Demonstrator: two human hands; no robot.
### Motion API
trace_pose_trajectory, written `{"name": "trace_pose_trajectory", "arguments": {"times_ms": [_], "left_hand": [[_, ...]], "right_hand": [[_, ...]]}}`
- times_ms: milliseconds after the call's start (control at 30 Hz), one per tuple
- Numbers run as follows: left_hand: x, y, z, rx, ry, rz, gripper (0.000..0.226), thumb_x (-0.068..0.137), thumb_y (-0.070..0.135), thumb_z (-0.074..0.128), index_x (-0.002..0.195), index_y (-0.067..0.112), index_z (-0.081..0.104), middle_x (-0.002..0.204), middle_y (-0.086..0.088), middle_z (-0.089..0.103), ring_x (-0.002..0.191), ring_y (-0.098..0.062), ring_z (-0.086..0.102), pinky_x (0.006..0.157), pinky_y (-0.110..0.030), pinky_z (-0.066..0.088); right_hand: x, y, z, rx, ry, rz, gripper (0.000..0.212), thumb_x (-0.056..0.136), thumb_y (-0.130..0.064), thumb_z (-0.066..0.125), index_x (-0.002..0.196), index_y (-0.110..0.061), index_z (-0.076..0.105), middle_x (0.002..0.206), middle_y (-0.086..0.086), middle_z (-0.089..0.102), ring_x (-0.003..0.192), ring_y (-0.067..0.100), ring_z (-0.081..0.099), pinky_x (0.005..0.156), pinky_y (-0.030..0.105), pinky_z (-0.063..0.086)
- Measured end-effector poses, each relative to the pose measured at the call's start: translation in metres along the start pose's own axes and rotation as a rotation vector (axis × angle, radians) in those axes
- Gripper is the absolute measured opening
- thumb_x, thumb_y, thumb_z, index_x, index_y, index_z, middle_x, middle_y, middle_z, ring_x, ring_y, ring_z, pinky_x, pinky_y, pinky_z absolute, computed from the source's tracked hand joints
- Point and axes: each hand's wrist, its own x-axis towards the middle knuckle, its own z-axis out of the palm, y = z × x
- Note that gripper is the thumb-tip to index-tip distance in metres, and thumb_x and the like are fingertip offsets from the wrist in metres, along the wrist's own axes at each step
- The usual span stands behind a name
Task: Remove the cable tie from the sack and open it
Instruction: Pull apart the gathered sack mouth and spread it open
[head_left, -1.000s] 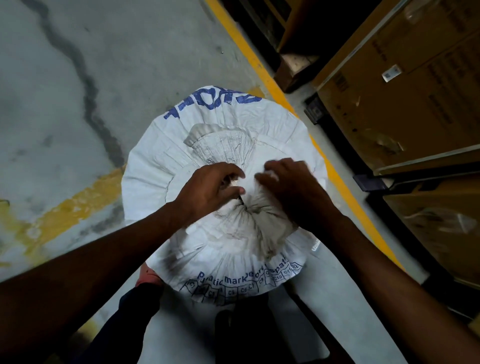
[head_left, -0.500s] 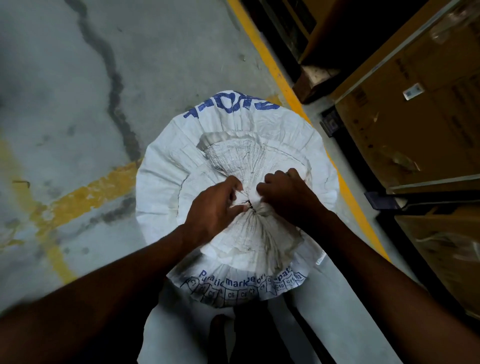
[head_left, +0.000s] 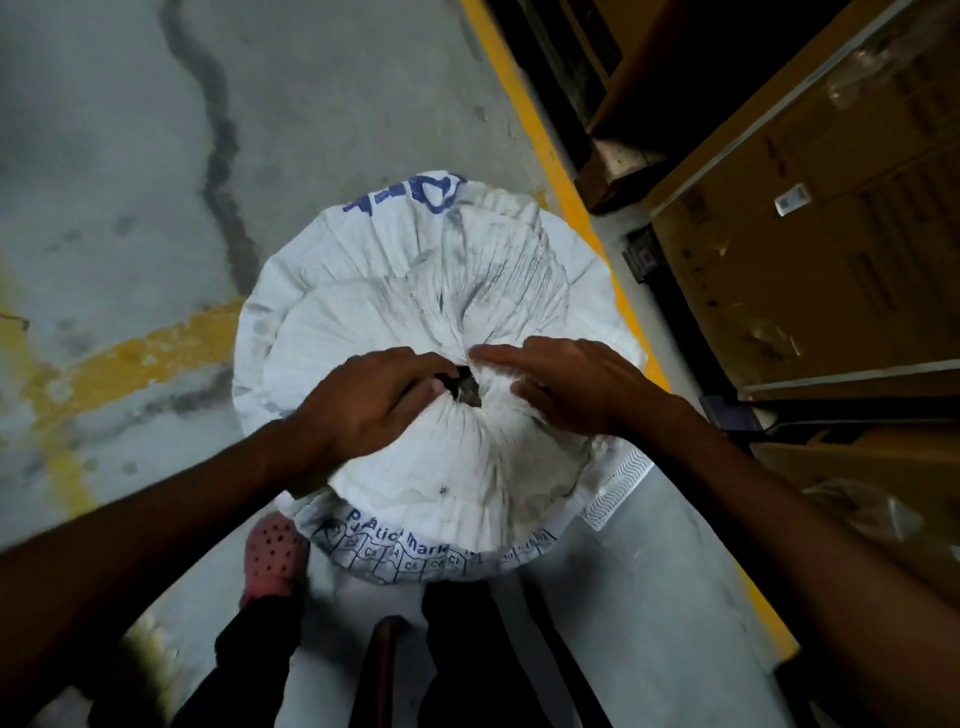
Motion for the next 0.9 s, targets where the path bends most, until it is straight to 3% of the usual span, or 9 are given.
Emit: {"name": "trace_pose_trajectory", "arguments": {"times_ms": [133, 267, 367, 433, 500, 600, 700, 767, 900], "left_hand": [[0.004, 0.011, -0.023, 0.275, -0.236, -0.055, 0.052, 0.102, 0.050, 0.056, 0.152, 0.046, 0.044, 0.092, 0.002, 0.067, 0.095, -0.027, 0.066, 0.069, -0.034, 0.037], [0.006, 0.011, -0.032, 0.471, -0.294, -0.134, 0.090, 0.092, 0.064, 0.062, 0.165, 0.039, 0.015, 0.112, -0.010, 0.071, 0.109, -0.032, 0.064, 0.073, -0.035, 0.037], [0.007, 0.014, -0.032, 0.590, -0.291, -0.115, 0.104, 0.087, 0.074, 0.061, 0.166, 0.034, 0.005, 0.119, -0.008, 0.070, 0.111, -0.032, 0.065, 0.076, -0.036, 0.042], [0.008, 0.015, -0.030, 0.671, -0.277, -0.082, 0.104, 0.085, 0.075, 0.062, 0.166, 0.034, 0.010, 0.126, -0.003, 0.068, 0.113, -0.029, 0.066, 0.081, -0.036, 0.048], [0.012, 0.013, -0.023, 0.701, -0.241, -0.009, 0.092, 0.085, 0.068, 0.068, 0.161, 0.035, 0.026, 0.126, 0.001, 0.065, 0.112, -0.028, 0.066, 0.083, -0.035, 0.046], [0.020, 0.013, -0.010, 0.617, -0.223, 0.235, 0.064, 0.086, 0.037, 0.073, 0.146, 0.035, 0.049, 0.118, 0.000, 0.062, 0.101, -0.029, 0.063, 0.076, -0.035, 0.042], [0.023, 0.012, 0.006, 0.546, -0.384, 0.277, 0.071, 0.089, 0.018, 0.063, 0.157, 0.025, 0.041, 0.151, -0.004, 0.052, 0.109, -0.031, 0.055, 0.087, -0.041, 0.050], [0.020, 0.005, 0.017, 0.496, -0.394, 0.229, 0.066, 0.093, 0.020, 0.048, 0.158, 0.023, 0.037, 0.156, -0.004, 0.051, 0.110, -0.032, 0.056, 0.089, -0.045, 0.054], [0.020, -0.012, 0.032, 0.453, -0.293, 0.184, 0.062, 0.093, 0.043, 0.023, 0.146, 0.023, 0.048, 0.126, -0.005, 0.068, 0.101, -0.033, 0.063, 0.076, -0.046, 0.058]], "right_hand": [[0.001, 0.003, -0.004, -0.152, -0.138, 0.059, 0.063, 0.099, -0.022, 0.039, 0.150, -0.058, 0.027, 0.110, 0.000, 0.065, 0.105, 0.027, 0.062, 0.073, 0.031, 0.032], [-0.005, 0.002, -0.009, -0.223, -0.116, 0.162, 0.058, 0.098, -0.042, 0.045, 0.153, -0.040, 0.027, 0.117, 0.011, 0.068, 0.112, 0.034, 0.061, 0.086, 0.039, 0.044], [-0.005, -0.007, -0.009, -0.324, -0.141, 0.187, 0.071, 0.092, -0.062, 0.054, 0.152, -0.033, 0.029, 0.120, 0.010, 0.066, 0.115, 0.033, 0.061, 0.089, 0.039, 0.046], [-0.002, -0.012, -0.005, -0.427, -0.132, 0.165, 0.077, 0.085, -0.062, 0.064, 0.147, -0.029, 0.034, 0.117, 0.008, 0.064, 0.105, 0.033, 0.065, 0.074, 0.038, 0.045], [0.003, -0.014, 0.002, -0.535, -0.121, 0.090, 0.077, 0.073, -0.043, 0.078, 0.140, -0.026, 0.044, 0.117, 0.010, 0.059, 0.096, 0.034, 0.062, 0.066, 0.038, 0.040], [0.007, -0.013, 0.007, -0.653, 0.007, -0.038, 0.069, 0.067, -0.011, 0.067, 0.133, -0.028, 0.052, 0.117, 0.015, 0.055, 0.090, 0.034, 0.055, 0.066, 0.041, 0.037], [0.010, -0.006, 0.010, -0.671, 0.019, -0.150, 0.072, 0.076, -0.014, 0.066, 0.141, -0.037, 0.045, 0.127, 0.015, 0.052, 0.092, 0.033, 0.053, 0.068, 0.042, 0.036], [0.010, -0.002, 0.011, -0.688, -0.001, -0.190, 0.076, 0.077, -0.018, 0.071, 0.143, -0.044, 0.044, 0.129, 0.015, 0.053, 0.089, 0.032, 0.054, 0.066, 0.040, 0.035], [0.015, 0.000, 0.015, -0.663, -0.063, -0.187, 0.079, 0.075, -0.021, 0.067, 0.142, -0.054, 0.042, 0.120, 0.012, 0.054, 0.079, 0.029, 0.051, 0.064, 0.039, 0.025]]}}
